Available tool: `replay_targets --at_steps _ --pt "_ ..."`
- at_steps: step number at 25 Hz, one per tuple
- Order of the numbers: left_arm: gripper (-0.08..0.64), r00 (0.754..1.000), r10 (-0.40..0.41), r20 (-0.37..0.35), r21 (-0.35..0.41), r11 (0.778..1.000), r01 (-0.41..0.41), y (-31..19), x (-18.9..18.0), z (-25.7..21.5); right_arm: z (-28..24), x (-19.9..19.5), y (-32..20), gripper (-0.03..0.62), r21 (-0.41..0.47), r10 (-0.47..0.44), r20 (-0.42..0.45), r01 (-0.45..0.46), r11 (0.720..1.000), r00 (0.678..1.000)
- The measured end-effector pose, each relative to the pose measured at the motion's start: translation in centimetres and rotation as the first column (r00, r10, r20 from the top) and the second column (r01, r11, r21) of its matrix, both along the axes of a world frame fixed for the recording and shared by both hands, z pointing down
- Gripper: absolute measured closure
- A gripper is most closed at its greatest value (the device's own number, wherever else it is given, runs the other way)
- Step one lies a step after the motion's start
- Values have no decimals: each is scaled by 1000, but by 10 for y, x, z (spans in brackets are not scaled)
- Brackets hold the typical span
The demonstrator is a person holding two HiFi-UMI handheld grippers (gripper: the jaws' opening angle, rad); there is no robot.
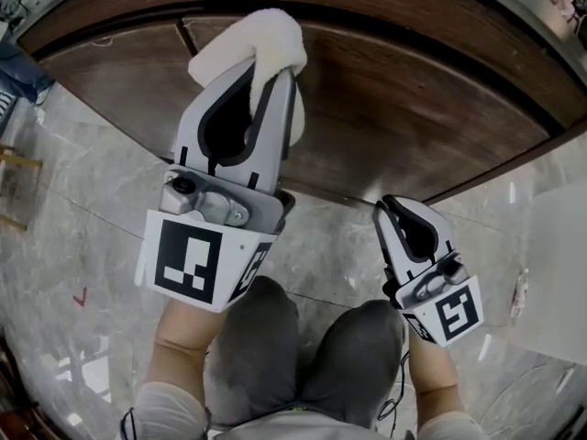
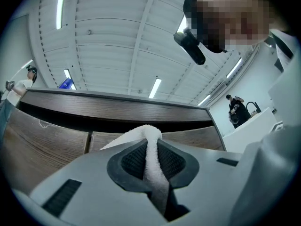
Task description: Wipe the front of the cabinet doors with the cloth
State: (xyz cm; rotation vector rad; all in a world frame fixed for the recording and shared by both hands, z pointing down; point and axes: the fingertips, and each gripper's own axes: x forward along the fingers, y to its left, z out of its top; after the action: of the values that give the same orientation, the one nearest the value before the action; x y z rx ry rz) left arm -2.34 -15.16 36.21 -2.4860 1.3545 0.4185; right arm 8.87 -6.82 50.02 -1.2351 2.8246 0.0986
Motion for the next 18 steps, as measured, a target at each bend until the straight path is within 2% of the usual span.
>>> replay_targets --at_steps 9,14,18 --pt "503 998 64 6 -20 998 -64 12 37 1 -4 14 11 537 10 14 13 -14 1000 1000" --pt "503 990 130 46 -33 991 -129 23 71 5 -7 21 13 537 26 29 9 -30 999 1000" --pt "503 990 141 25 -43 989 -140 26 84 7 -7 33 19 537 28 53 5 -53 998 999"
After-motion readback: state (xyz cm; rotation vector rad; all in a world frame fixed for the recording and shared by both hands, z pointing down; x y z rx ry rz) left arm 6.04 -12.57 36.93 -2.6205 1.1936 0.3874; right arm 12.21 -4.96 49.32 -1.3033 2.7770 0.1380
